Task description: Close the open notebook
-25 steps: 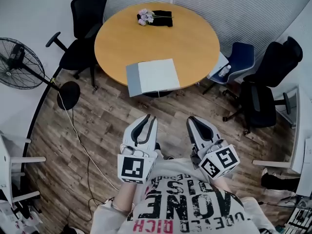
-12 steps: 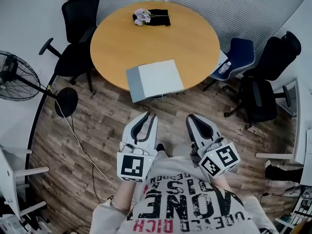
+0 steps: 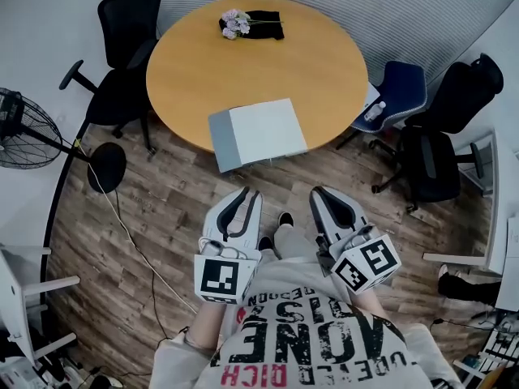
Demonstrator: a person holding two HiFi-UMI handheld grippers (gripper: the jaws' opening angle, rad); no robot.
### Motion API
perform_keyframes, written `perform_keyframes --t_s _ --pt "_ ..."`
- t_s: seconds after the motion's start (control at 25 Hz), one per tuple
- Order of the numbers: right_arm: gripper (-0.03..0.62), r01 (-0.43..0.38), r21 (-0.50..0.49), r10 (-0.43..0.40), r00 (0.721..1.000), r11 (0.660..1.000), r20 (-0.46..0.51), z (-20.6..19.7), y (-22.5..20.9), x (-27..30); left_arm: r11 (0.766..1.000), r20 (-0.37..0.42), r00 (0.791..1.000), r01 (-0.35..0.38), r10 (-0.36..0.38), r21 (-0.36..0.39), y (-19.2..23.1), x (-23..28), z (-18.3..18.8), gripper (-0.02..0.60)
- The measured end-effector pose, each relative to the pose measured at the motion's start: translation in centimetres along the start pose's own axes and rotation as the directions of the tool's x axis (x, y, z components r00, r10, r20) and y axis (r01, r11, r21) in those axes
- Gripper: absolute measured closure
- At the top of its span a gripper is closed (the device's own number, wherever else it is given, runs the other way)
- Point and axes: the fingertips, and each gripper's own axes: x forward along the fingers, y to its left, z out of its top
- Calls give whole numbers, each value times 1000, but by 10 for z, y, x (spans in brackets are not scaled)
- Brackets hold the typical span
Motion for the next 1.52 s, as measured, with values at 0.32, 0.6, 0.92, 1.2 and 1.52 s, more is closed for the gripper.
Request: perform_keyframes --t_s 0.32,0.6,0.92,1.2,1.52 --pt "574 -27 18 27 999 999 -39 2 -30 30 999 -9 999 -35 35 -5 18 34 2 512" --pt "574 -33 9 34 999 999 -39 19 -78 55 998 -7 998 -66 66 -24 23 83 13 512" --pt "574 -74 1 74 996 997 -52 31 -120 85 993 11 993 -120 121 -17 33 125 15 512" --pt "574 -124 -11 123 990 992 -74 30 -135 102 982 7 982 -186 186 -39 44 137 10 512" --pt "574 -122 -1 122 989 993 -82 29 -148 107 972 0 973 -230 230 -44 54 141 7 512"
